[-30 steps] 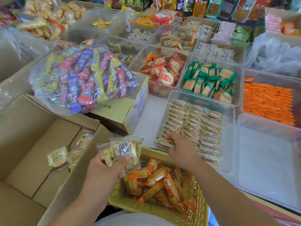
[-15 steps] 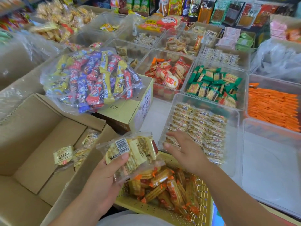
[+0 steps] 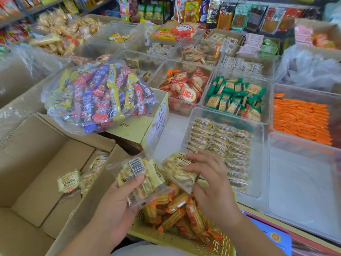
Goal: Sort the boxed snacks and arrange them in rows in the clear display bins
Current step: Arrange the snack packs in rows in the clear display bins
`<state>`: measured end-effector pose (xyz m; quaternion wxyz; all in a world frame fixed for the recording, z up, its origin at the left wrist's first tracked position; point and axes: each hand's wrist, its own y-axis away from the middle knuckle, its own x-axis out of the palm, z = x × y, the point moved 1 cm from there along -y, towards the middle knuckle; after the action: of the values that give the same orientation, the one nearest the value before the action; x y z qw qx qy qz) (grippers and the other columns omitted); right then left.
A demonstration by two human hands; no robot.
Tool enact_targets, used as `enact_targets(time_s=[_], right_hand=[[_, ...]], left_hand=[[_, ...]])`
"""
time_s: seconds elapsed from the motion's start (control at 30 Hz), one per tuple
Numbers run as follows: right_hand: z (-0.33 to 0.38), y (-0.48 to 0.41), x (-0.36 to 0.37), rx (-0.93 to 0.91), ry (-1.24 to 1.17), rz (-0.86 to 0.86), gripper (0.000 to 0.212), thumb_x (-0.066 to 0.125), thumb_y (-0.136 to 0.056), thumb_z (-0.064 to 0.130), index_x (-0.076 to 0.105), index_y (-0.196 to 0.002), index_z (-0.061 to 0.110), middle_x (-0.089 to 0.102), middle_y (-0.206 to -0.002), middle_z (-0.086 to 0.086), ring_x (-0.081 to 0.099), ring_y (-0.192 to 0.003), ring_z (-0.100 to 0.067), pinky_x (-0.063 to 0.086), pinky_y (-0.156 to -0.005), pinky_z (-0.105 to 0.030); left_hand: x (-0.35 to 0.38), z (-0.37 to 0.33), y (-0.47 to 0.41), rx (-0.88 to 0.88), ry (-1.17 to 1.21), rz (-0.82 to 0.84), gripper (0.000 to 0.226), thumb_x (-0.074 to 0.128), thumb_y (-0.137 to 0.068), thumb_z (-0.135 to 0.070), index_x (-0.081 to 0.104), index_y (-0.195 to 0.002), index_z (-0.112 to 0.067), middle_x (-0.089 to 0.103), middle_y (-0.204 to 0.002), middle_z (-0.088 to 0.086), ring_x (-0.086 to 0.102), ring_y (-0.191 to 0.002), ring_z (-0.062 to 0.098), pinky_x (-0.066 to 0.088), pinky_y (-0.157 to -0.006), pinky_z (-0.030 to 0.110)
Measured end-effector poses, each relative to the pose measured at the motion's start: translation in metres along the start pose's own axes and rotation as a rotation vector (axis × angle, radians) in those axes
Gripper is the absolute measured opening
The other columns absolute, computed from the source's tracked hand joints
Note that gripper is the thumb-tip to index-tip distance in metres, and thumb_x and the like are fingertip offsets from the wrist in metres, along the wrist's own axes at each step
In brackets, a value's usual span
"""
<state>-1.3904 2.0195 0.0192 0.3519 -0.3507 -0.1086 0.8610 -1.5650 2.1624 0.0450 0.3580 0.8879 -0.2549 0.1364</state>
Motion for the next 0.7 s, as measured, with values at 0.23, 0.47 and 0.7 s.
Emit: enact_targets(time_s=[0.23,0.47,0.7], right_hand=[[0.003,0.011,0.008,-0.023,0.023,0.044,0.046,0.062,-0.071,-0.008,0.071,-0.105,0.022,0.064,-0.131,0.015,0.046,-0.137,-0.021,0.04,-0.105,-0.053],[0.006,0.019,0.017,-0.262,0.121,0.096,0.038,0.069,-0.082,0.005,0.058,-0.115,0.022,0.062,-0.134,0.0,0.052,-0.126,-0.023,0.04,-0.109,-0.031],[-0.008,0.019,0.002,-0.092,-0.012,0.056,0.038,0.066,-0.074,0.007,0.075,-0.108,0.019,0.068,-0.123,0.012,0.054,-0.125,-0.016,0.044,-0.104,-0.027]], left_hand=[[0.007,0.005,0.01,-0.158,0.042,0.192,0.043,0.085,-0.07,-0.014,0.078,-0.113,-0.014,0.069,-0.128,0.024,0.069,-0.115,0.043,0.063,-0.079,0.049],[0.01,0.006,0.012,-0.125,-0.036,0.206,0.046,0.085,-0.073,-0.02,0.076,-0.118,-0.017,0.069,-0.129,0.022,0.069,-0.114,0.043,0.063,-0.081,0.051],[-0.001,0.003,0.006,-0.251,-0.068,0.172,0.042,0.088,-0.071,-0.014,0.079,-0.112,-0.008,0.071,-0.122,0.026,0.074,-0.099,0.045,0.064,-0.075,0.055]])
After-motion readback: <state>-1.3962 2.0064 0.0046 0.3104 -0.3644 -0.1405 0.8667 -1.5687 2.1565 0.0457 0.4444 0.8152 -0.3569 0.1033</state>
